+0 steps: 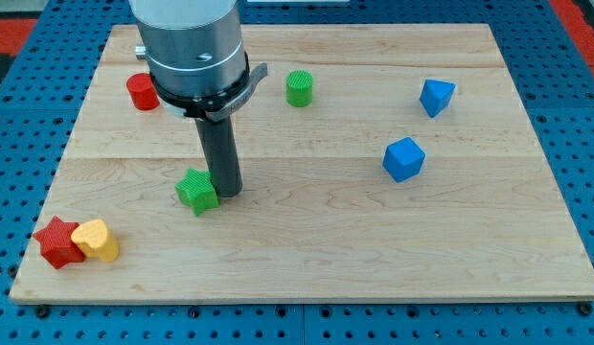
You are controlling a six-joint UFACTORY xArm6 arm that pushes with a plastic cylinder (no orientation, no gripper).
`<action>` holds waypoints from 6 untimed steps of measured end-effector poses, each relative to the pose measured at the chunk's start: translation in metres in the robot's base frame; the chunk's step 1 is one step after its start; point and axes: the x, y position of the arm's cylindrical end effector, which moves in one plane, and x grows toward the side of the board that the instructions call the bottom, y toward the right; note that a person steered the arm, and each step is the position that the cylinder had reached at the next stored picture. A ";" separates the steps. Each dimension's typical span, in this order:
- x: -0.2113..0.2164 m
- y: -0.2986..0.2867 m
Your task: Slide the green star to the yellow heart
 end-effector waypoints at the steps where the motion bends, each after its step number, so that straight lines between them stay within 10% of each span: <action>1: -0.038 0.015; 6: 0.042 -0.045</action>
